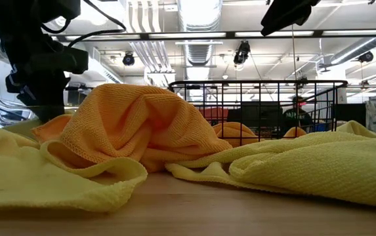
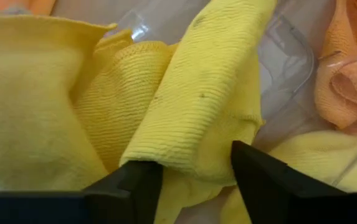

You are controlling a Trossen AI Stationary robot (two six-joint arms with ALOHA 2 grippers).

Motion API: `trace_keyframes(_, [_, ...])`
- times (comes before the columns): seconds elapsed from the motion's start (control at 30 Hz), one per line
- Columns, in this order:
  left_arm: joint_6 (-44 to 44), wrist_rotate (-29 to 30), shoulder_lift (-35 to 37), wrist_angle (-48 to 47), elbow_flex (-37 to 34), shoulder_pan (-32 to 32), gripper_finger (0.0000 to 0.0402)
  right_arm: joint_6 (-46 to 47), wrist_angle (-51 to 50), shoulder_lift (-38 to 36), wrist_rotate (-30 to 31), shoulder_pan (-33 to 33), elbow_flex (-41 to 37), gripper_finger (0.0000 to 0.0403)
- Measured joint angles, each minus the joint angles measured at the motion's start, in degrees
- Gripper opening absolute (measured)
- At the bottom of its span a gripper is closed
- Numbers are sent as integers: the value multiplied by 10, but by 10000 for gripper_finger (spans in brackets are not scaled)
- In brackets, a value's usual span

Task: Sort microfiber towel by color & place in baskets
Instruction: Put the yellow towel into the transparent bin

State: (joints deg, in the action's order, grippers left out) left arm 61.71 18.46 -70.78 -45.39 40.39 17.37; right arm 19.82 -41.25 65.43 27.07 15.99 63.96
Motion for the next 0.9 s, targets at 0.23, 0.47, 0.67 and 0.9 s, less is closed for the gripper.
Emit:
trace_keyframes(0.23, [-36, 0, 0, -49, 53, 0, 222, 2, 0, 0, 0, 0, 0, 210])
trace_keyframes(0.47, [-48, 7, -6, -100, 104, 0, 241, 6, -2, 0, 0, 0, 0, 210])
trace_keyframes(0.67, [-58, 70, -8, -186, 170, 1, 256, 30, -18, 0, -1, 0, 6, 210])
trace_keyframes(0.9, [-180, 122, -7, -176, 226, 3, 244, 114, -119, -1, 0, 0, 25, 210])
